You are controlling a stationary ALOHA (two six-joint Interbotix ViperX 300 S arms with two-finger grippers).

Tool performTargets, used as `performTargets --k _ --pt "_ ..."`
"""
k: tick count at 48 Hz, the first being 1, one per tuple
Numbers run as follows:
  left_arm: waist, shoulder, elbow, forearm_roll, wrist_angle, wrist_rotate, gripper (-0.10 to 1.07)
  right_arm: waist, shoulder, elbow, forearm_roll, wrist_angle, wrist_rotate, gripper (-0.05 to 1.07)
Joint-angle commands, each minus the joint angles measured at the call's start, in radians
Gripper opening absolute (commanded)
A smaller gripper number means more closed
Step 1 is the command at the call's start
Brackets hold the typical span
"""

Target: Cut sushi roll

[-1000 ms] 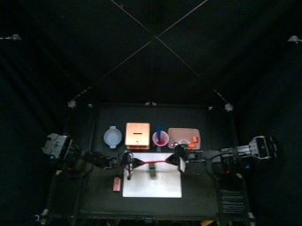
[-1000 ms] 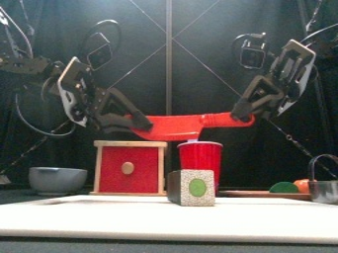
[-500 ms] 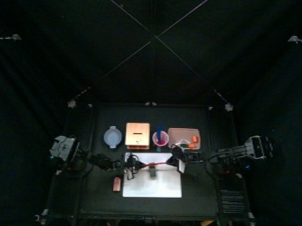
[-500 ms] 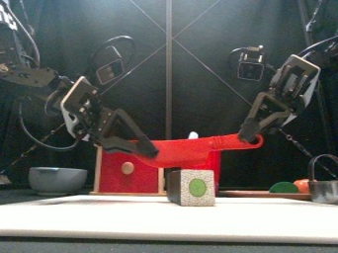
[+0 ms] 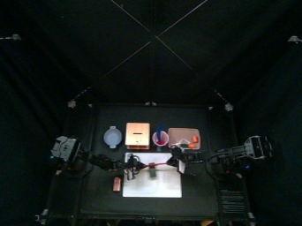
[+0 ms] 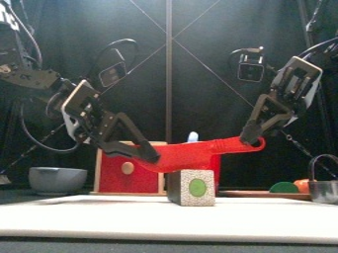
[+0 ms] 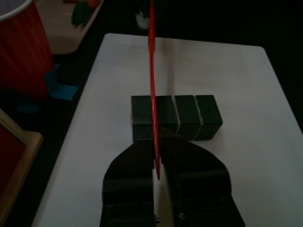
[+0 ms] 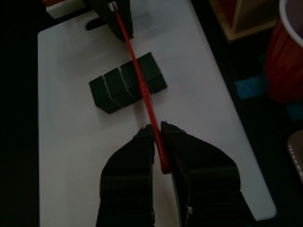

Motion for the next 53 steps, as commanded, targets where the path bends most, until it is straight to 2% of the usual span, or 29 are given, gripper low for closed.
performTargets --k 1,15,29,34,40,47,53 --pt "-0.008 0.0 -0.003 0.0 0.011 0.003 0.4 -0.017 -0.008 -0.009 0.003 -0.003 0.005 0.45" --pt "-0.009 0.006 -0.005 0.0 0.028 0.0 0.4 -0.015 0.028 -0.012 0.009 -0.002 0.006 0.45" --pt "-0.006 0.058 -0.057 -0.005 0.17 0.0 0.4 -0.003 0.118 -0.014 0.031 -0.002 0.006 0.45" --pt "-0.005 0.063 -0.071 -0.003 0.19 0.0 0.4 -0.003 0.13 -0.021 0.028 -0.002 0.005 0.45" --pt "-0.003 0.026 -0.064 -0.002 0.166 0.005 0.4 -0.003 0.098 -0.026 0.018 0.009 0.003 0.45" --pt "-0.002 -0.066 -0.06 0.015 0.15 0.028 0.4 -0.003 0.009 -0.029 -0.008 0.061 0.002 0.45" --pt "-0.008 -0.11 -0.057 0.023 0.161 0.06 0.4 0.005 -0.058 -0.025 -0.014 0.1 0.005 0.45"
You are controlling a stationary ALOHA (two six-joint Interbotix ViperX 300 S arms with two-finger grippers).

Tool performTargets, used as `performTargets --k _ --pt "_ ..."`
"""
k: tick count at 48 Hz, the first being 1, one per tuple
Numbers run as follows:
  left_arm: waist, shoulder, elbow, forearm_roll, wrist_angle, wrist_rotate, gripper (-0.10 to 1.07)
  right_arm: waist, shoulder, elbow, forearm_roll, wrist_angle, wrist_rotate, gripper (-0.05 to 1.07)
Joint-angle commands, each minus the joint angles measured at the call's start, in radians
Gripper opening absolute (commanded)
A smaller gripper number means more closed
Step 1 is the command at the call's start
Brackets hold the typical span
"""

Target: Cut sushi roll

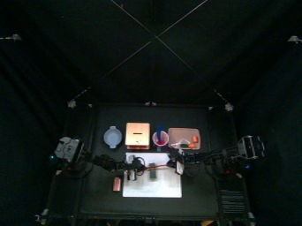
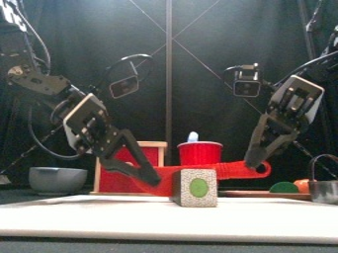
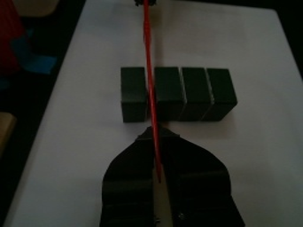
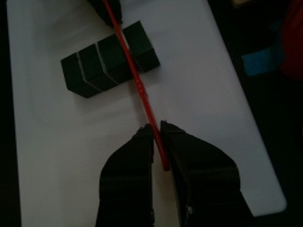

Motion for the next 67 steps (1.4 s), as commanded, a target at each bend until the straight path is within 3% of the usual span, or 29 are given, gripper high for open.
performTargets --k 1,9,23,67 --pt "-0.017 -0.044 -0.011 0.012 0.003 0.017 0.4 0.005 -0.061 -0.006 0.002 0.018 0.006 0.45" --pt "-0.046 -0.023 -0.02 0.011 0.014 0.018 0.4 0.049 -0.066 -0.005 0.025 0.037 0.009 0.45" --pt "-0.063 0.031 -0.046 0.006 0.021 0.018 0.4 0.06 -0.011 -0.008 0.054 0.037 0.008 0.45" --pt "-0.066 0.009 -0.054 -0.002 0.025 0.025 0.4 0.067 -0.018 -0.028 0.043 0.04 0.006 0.44"
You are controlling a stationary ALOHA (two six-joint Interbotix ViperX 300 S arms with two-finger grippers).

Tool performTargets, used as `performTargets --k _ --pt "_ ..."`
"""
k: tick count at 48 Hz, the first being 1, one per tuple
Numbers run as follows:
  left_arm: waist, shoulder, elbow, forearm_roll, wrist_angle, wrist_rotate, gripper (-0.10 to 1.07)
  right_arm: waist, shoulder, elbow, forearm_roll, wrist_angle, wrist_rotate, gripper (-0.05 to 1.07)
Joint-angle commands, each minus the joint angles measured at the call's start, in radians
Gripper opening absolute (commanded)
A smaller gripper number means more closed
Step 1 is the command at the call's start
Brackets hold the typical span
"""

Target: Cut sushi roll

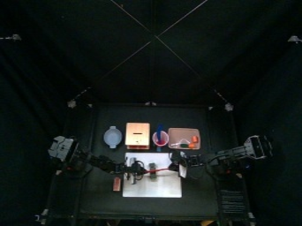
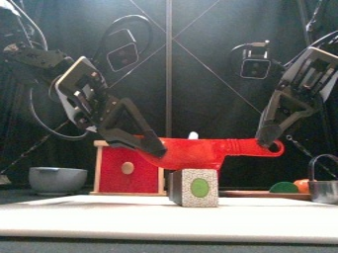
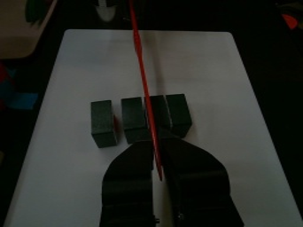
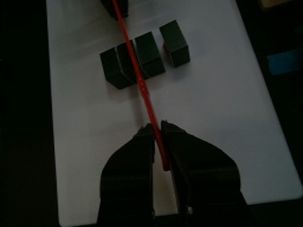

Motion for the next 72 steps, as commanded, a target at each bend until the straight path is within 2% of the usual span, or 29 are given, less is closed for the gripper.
performTargets --k 1,15,31,72 --pt "-0.015 -0.015 -0.02 0.006 -0.005 0.006 0.4 -0.011 -0.023 -0.021 -0.008 -0.002 0.002 0.44" --pt "-0.014 -0.017 -0.012 0.014 -0.005 0.009 0.4 -0.017 -0.026 -0.032 -0.046 0.0 0.002 0.44" --pt "0.023 -0.035 -0.005 0.054 -0.006 0.009 0.4 -0.029 -0.028 -0.032 -0.046 0.002 0.003 0.44" --pt "0.012 -0.028 -0.017 0.057 -0.003 0.003 0.4 -0.021 -0.011 -0.029 -0.038 0.014 0.005 0.44"
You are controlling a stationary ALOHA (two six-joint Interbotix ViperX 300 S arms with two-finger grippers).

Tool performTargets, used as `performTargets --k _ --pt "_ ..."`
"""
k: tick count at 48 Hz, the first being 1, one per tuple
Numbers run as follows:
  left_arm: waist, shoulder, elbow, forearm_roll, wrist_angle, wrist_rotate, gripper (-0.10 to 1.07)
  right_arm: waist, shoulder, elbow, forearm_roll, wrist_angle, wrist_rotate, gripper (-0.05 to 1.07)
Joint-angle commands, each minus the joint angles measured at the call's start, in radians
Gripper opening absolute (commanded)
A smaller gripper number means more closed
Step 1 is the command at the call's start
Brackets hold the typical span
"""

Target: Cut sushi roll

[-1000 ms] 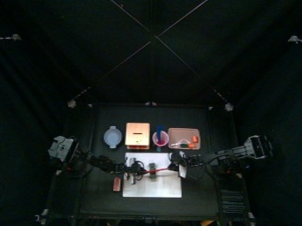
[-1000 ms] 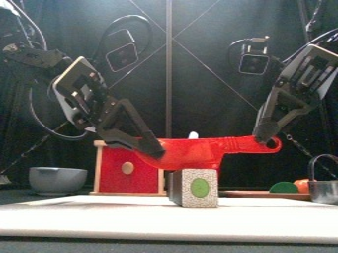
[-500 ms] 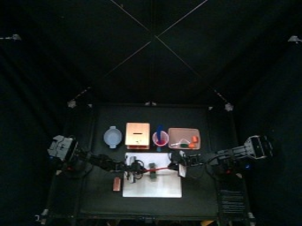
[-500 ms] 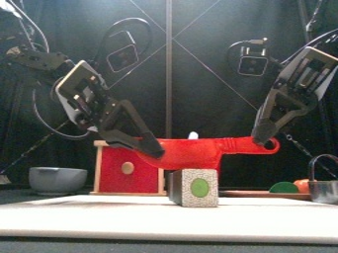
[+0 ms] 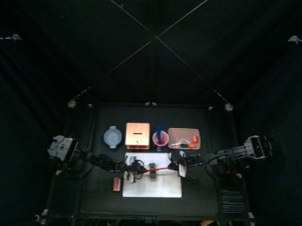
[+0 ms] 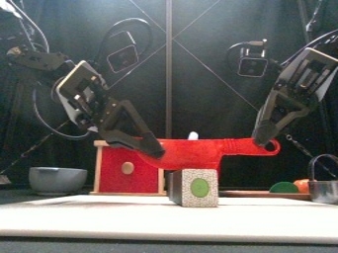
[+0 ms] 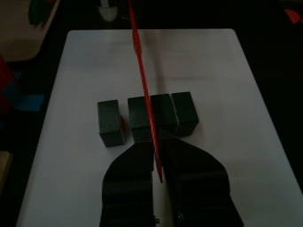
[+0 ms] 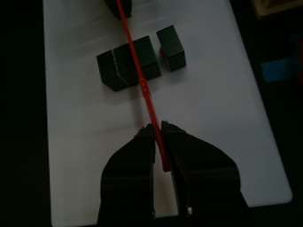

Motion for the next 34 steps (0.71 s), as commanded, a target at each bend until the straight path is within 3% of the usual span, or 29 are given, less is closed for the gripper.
performTargets --k 1,34 --pt "-0.015 -0.017 -0.026 0.005 -0.003 0.003 0.4 -0.008 -0.011 -0.014 0.005 -0.005 0.003 0.44" --pt "-0.021 0.005 -0.04 0.003 -0.003 0.005 0.4 -0.006 0.008 -0.017 0.015 0.002 0.003 0.44"
